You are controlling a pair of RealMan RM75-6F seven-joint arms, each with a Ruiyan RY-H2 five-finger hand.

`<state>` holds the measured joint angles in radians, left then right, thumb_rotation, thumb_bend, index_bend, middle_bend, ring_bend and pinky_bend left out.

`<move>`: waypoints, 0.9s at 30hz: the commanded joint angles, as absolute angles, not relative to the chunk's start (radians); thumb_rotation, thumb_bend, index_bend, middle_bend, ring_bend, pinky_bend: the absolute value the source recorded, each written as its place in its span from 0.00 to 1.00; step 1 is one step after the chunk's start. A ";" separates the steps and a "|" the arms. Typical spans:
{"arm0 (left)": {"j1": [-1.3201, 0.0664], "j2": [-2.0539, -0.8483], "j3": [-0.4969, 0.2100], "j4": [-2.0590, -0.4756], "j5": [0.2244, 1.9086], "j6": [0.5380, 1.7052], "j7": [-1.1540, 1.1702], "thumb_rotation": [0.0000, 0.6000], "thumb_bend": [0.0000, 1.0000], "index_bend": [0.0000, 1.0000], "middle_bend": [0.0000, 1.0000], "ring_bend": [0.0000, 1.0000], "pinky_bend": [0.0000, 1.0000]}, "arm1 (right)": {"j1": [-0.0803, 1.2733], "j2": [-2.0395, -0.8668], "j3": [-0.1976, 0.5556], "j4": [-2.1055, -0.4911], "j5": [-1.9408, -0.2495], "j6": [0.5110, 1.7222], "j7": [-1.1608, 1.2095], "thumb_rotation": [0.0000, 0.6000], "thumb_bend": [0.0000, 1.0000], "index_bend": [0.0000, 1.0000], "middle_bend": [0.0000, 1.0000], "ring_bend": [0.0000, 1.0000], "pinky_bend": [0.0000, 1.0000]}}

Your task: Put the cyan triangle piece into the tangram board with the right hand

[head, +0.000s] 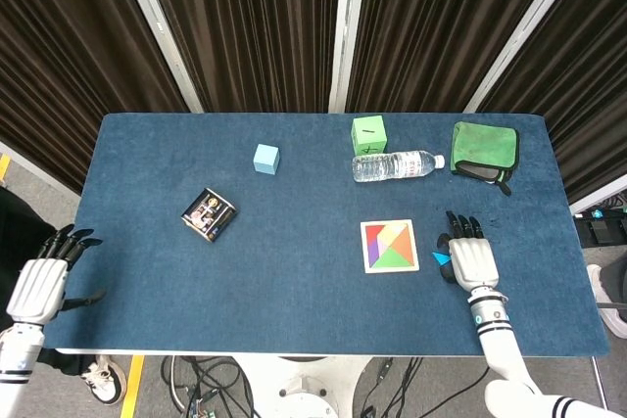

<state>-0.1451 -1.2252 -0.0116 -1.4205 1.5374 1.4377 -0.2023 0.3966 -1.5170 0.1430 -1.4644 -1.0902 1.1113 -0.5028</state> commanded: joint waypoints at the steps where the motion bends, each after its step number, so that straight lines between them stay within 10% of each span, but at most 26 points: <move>1: -0.143 -1.225 -0.008 -1.420 1.540 1.439 -0.205 1.00 0.07 0.25 0.15 0.04 0.15 | 0.401 -1.521 0.141 -1.461 -1.083 1.109 -0.506 1.00 0.18 0.41 0.00 0.00 0.00; 27: -0.143 -1.228 -0.012 -1.420 1.529 1.431 -0.193 1.00 0.07 0.25 0.16 0.04 0.15 | 0.440 -1.483 0.157 -1.489 -1.087 1.113 -0.491 1.00 0.19 0.52 0.00 0.00 0.00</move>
<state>-0.1434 -1.2280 -0.0121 -1.4205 1.5292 1.4309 -0.1930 0.4351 -1.4879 0.1527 -1.4858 -1.0861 1.1180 -0.4915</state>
